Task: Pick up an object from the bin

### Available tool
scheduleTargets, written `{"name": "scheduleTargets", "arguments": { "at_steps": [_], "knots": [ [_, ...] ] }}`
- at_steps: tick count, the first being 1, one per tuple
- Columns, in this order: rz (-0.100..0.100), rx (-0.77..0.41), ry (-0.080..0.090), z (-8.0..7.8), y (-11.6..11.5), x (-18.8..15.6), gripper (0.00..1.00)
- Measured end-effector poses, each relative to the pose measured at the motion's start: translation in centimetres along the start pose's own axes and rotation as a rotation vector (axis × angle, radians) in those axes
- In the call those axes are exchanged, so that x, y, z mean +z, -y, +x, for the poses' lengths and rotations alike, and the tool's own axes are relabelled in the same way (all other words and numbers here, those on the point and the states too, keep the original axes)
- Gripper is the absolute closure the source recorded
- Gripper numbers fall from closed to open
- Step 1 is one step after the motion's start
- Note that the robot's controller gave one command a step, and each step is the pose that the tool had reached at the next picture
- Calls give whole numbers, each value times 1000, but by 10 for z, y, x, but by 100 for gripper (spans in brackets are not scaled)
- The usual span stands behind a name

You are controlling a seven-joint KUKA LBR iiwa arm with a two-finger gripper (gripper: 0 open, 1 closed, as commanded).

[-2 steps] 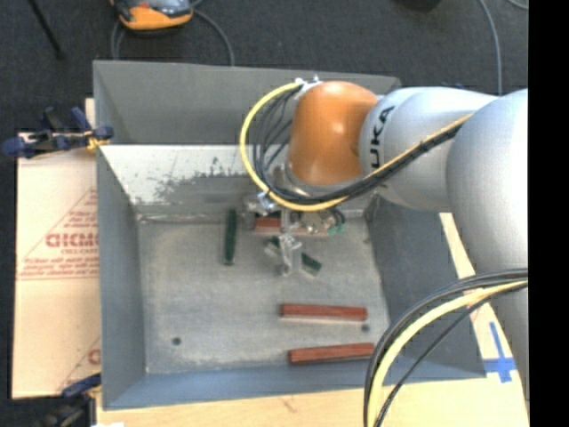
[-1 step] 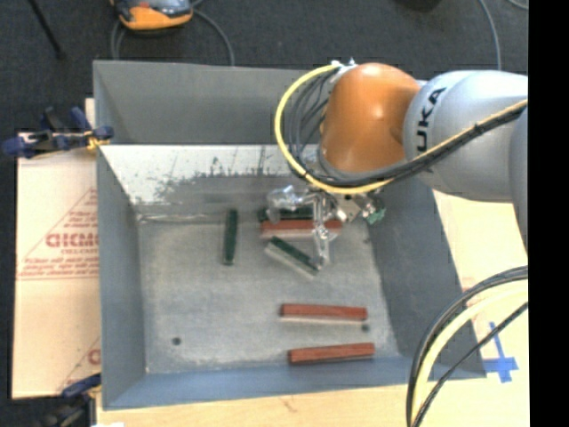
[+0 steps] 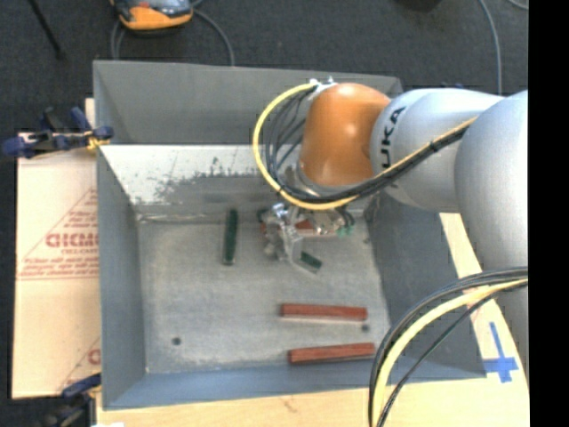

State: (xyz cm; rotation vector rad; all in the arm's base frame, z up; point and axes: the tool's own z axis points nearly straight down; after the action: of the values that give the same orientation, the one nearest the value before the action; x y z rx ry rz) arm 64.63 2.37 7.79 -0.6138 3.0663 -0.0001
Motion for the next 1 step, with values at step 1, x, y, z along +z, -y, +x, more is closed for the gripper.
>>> {"name": "scheduleTargets", "arguments": {
  "at_steps": [1],
  "knots": [
    [-6, 1, -20, 6, -1, 7, 0]
  ]
}}
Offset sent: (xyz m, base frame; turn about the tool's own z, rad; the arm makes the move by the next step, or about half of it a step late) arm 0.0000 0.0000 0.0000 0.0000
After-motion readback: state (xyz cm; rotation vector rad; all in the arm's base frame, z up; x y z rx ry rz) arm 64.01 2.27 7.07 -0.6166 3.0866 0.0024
